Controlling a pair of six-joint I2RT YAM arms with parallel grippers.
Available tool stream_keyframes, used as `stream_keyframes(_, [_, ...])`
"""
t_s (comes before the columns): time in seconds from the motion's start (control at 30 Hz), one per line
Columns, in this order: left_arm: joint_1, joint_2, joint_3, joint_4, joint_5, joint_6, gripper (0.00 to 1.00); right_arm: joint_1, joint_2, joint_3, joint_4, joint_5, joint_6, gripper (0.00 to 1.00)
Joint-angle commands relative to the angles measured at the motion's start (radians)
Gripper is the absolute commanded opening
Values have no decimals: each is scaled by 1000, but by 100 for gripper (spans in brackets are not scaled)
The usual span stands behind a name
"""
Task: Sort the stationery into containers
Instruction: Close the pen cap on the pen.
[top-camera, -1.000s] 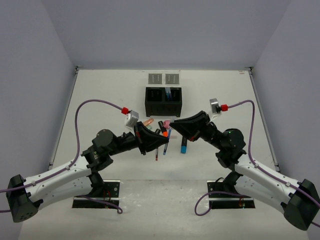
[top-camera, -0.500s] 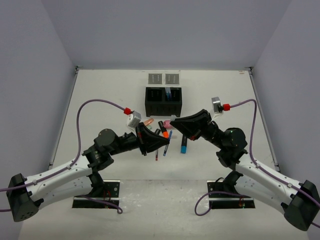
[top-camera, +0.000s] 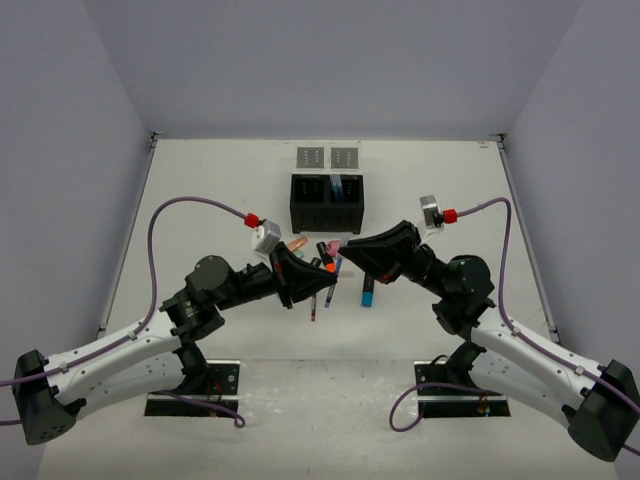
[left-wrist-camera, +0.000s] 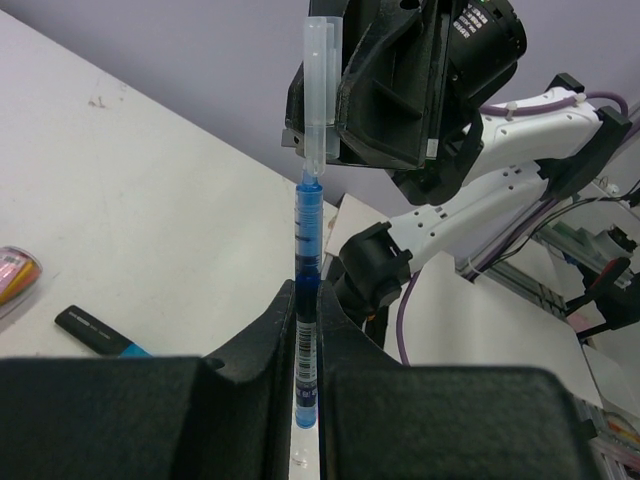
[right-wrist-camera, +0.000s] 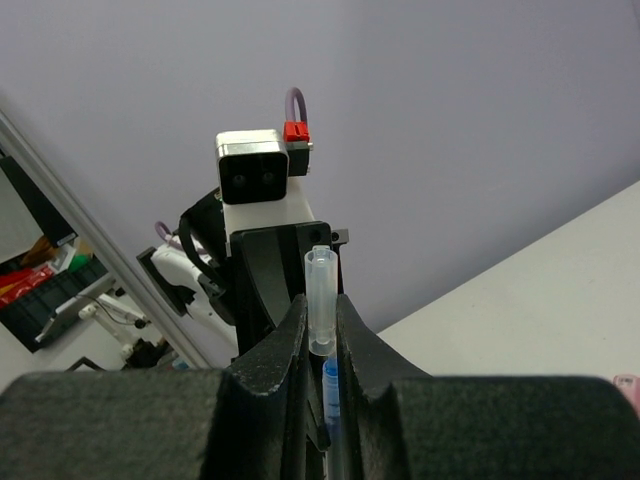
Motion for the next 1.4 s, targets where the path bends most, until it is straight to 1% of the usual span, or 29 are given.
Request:
stream_keyframes(0.0, [-3,-10,49,-2,-33,32,0,7,3,21,14,-40,-27,0])
stream_keyframes(0.4, [-2,-25,55,17,-1,37,0,12,33,18,11,-22,-56,0])
stream_keyframes(0.83, [-2,-32,59,28,-73,27,0,37,43,18,20,-31,-68,0])
stream_keyframes(1.1, [-2,-37,38,105,-85,18,0,52,48,18,16,-22,-59,0])
stream_keyframes(1.13, [-2,-39,35,114,-87,21,0,52,47,18,14,-24,-61,1])
stream_keyframes(1.2, [-2,-43,33,121,-88,32,0,54,45,18,5,-27,-66,5])
stream_keyframes(1.3, [-2,-36,44,110,-69,54,0,56,33,19,-13,-25,-80,17])
stream_keyframes(1.37, [-2,-29,45,105,-48,58,0,56,28,26,-38,-24,-89,18])
